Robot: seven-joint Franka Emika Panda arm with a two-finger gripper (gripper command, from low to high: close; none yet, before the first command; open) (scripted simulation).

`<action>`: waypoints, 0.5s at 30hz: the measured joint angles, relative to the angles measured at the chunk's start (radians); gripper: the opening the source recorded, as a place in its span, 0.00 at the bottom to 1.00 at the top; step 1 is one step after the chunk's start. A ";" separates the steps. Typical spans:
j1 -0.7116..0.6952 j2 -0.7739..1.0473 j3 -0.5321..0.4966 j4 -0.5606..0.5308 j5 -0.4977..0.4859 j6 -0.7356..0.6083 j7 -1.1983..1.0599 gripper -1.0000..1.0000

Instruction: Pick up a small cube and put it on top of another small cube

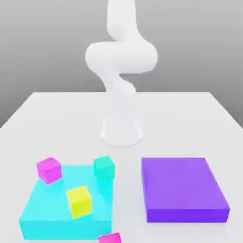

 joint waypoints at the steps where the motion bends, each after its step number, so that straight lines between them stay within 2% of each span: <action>1: 0.006 0.039 -0.007 0.000 0.004 0.012 -0.013 0.50; 15: 0.060 0.550 -0.076 0.006 0.073 0.161 -0.199 0.50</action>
